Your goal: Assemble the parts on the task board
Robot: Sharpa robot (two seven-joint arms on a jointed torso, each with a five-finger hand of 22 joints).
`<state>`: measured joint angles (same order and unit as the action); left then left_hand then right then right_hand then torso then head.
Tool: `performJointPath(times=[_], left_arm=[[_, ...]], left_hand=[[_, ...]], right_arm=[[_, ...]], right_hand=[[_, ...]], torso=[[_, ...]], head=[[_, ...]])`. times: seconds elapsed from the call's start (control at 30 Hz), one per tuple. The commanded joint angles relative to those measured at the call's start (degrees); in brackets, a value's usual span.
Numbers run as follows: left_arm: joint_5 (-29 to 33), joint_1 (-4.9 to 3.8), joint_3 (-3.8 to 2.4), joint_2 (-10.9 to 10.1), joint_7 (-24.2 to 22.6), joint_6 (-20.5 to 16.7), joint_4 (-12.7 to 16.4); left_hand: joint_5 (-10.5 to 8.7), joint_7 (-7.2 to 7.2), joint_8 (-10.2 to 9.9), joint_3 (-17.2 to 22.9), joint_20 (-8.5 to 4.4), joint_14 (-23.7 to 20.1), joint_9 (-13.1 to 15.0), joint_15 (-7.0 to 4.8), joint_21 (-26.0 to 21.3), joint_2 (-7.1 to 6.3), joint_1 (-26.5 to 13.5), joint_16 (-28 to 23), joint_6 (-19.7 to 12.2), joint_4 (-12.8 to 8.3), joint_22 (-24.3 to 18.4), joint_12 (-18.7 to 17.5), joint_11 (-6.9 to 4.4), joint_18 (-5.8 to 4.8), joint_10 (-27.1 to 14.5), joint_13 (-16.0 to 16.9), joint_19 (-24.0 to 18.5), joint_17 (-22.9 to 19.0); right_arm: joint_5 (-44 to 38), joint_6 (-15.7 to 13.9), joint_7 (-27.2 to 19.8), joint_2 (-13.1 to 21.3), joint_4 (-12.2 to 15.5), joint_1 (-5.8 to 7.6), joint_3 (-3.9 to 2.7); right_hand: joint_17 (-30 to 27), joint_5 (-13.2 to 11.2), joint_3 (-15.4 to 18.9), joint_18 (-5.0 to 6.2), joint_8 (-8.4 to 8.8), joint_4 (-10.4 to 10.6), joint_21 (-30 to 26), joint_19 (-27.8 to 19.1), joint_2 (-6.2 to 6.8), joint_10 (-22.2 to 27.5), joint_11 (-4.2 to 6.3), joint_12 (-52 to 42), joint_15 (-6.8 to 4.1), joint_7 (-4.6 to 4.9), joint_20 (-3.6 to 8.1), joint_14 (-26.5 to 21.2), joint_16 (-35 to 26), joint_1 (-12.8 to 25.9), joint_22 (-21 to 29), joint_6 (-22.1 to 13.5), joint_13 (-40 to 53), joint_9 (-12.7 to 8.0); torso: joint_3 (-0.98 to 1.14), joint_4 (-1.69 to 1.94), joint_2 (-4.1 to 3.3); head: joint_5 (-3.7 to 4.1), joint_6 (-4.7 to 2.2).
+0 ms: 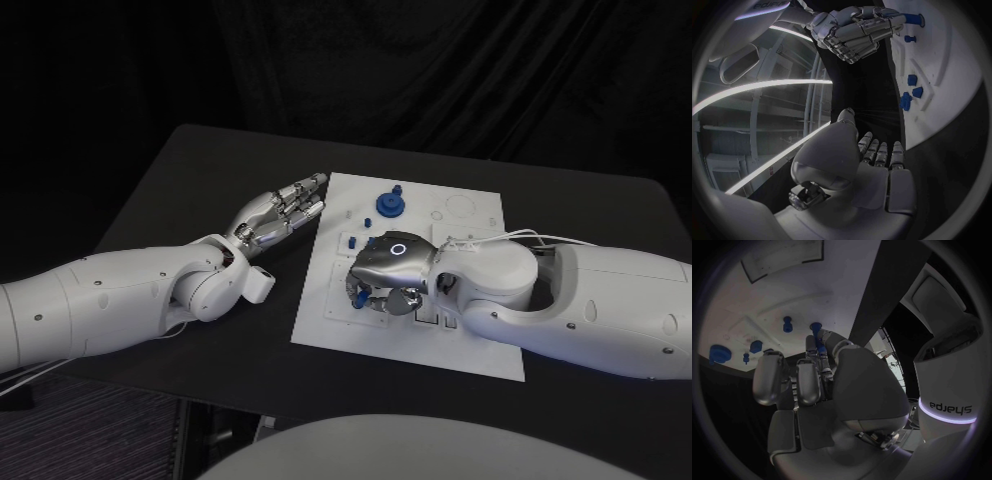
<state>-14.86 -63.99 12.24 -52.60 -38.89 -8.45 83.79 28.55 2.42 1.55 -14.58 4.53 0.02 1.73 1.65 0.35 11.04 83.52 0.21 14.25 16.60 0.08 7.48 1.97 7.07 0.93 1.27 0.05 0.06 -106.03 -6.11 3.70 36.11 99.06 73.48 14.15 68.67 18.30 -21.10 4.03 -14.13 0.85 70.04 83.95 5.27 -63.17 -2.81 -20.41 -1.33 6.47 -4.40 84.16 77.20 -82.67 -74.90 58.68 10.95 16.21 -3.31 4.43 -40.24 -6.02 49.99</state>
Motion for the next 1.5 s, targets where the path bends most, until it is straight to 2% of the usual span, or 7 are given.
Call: performJointPath(times=[0.03, 0.6, 0.67, 0.87, 1.2, 1.37, 1.5], left_arm=[[-0.15, 0.13, -0.03, 0.19, -5.82, 0.87, 0.0], [-0.15, 0.28, -0.03, 0.35, -5.57, 1.51, -0.18], [-0.15, 0.3, -0.03, 0.36, -5.55, 1.58, -0.21], [-0.15, 0.37, -0.03, 0.4, -5.46, 1.75, -0.28], [-0.15, 0.45, -0.03, 0.41, -5.36, 1.98, -0.33], [-0.15, 0.5, -0.03, 0.44, -5.26, 2.13, -0.38], [-0.15, 0.53, -0.03, 0.46, -5.19, 2.23, -0.41]], left_hand=[[0.27, 0.51, 0.26, 0.3, 0.51, -0.02, 0.07, -0.2, -0.35, 0.41, 0.02, -0.21, -0.08, -0.08, -0.08, -0.3, -0.03, 0.43, -0.23, -0.07, -0.05, -0.06], [0.3, 0.69, 0.24, 0.38, 1.0, -0.02, 0.05, 0.14, -0.35, 0.61, 0.07, -0.21, -0.18, -0.1, -0.08, -0.34, 0.16, 0.6, -0.28, -0.08, -0.05, -0.06], [0.3, 0.69, 0.24, 0.38, 1.0, -0.02, 0.05, 0.14, -0.35, 0.61, 0.07, -0.21, -0.18, -0.1, -0.08, -0.34, 0.16, 0.6, -0.28, -0.08, -0.05, -0.06], [0.34, 0.82, 0.25, 0.43, 1.26, -0.02, 0.07, 0.32, -0.35, 0.69, 0.13, -0.21, -0.09, -0.13, -0.08, -0.32, 0.28, 0.69, -0.3, -0.08, -0.05, -0.06], [0.37, 0.99, 0.27, 0.46, 1.41, -0.02, 0.08, 0.42, -0.35, 0.73, 0.17, -0.21, -0.02, -0.15, -0.08, -0.28, 0.32, 0.74, -0.31, -0.08, -0.05, -0.06], [0.37, 1.19, 0.27, 0.51, 1.62, -0.02, 0.08, 0.58, -0.35, 0.83, 0.21, -0.21, -0.02, -0.15, -0.08, -0.13, 0.5, 0.82, -0.3, -0.06, -0.05, -0.06], [0.37, 1.19, 0.27, 0.51, 1.62, -0.02, 0.08, 0.58, -0.35, 0.83, 0.21, -0.21, -0.02, -0.15, -0.08, -0.13, 0.5, 0.82, -0.3, -0.06, -0.05, -0.06]], right_arm=[[-1.42, 0.05, -0.08, -0.14, -0.12, -0.3, -0.01], [-1.59, -0.35, -0.65, -0.61, -0.66, -1.23, -0.01], [-1.6, -0.19, -0.51, -0.63, -0.63, -1.3, -0.01], [-1.6, 0.76, 0.03, -0.59, -0.72, -1.51, 0.0], [-1.6, 0.12, 0.4, -0.58, -0.97, -1.79, 0.0], [-1.6, -0.4, 0.58, -0.5, -1.03, -1.82, 0.0], [-1.6, -0.7, 0.64, -0.41, -1.0, -1.83, 0.0]], right_hand=[[0.0, -0.25, -0.14, 0.06, -0.02, -0.32, -0.35, -0.34, -0.17, -0.31, -0.1, 0.25, -0.22, 0.27, 0.0, 1.52, -0.15, -0.27, -9.68, 0.43, 0.09, 6.13], [-0.07, -0.42, -0.09, 0.08, 0.2, -0.34, -0.45, -0.41, -0.09, -0.32, -0.15, 0.3, -0.21, 0.31, 0.0, 1.46, -0.21, 0.0, -9.65, 0.33, 0.2, 6.19], [-0.24, -0.92, -0.15, 0.12, 1.2, -0.21, -0.8, -0.58, 0.0, 0.62, -0.51, 0.85, 0.07, 0.67, -0.14, 1.36, -0.34, 0.51, -9.56, -0.89, 0.19, 5.95], [-1.03, -1.87, -0.28, 0.37, 2.45, 0.03, -2.16, -1.15, 0.12, 1.67, -0.95, 1.37, 0.45, 0.97, -0.49, 0.96, -0.89, 1.35, -9.2, -2.01, 0.33, 5.59], [-1.1, -2.28, -0.48, 0.44, 2.22, -0.18, -2.46, -1.32, -0.1, 1.65, -0.87, 1.27, 0.45, 0.79, -0.59, 0.82, -0.96, 1.25, -9.13, -1.06, 0.57, 5.82], [-1.08, -1.81, -0.38, 0.53, 0.93, -0.73, -2.68, -1.47, -0.33, 1.64, -0.53, 1.09, 0.21, 0.26, -0.5, 0.72, -0.95, 1.09, -9.08, 1.42, 0.99, 6.92], [-1.06, -1.65, -0.34, 0.53, 0.63, -0.9, -2.65, -1.47, -0.44, 1.54, -0.42, 1.0, 0.12, 0.17, -0.43, 0.71, -0.93, 1.03, -9.09, 1.84, 1.12, 7.31]], torso=[[0.03, 0.05, 0.0], [0.0, 0.07, -0.01], [-0.01, 0.09, 0.0], [0.01, 0.02, -0.02], [-0.01, -0.01, 0.0], [-0.02, -0.02, 0.03], [0.02, 0.03, 0.01]], head=[[0.02, 0.01], [0.13, 0.01], [0.16, 0.01], [0.19, 0.01], [0.19, 0.01], [0.06, 0.01], [0.2, 0.01]])
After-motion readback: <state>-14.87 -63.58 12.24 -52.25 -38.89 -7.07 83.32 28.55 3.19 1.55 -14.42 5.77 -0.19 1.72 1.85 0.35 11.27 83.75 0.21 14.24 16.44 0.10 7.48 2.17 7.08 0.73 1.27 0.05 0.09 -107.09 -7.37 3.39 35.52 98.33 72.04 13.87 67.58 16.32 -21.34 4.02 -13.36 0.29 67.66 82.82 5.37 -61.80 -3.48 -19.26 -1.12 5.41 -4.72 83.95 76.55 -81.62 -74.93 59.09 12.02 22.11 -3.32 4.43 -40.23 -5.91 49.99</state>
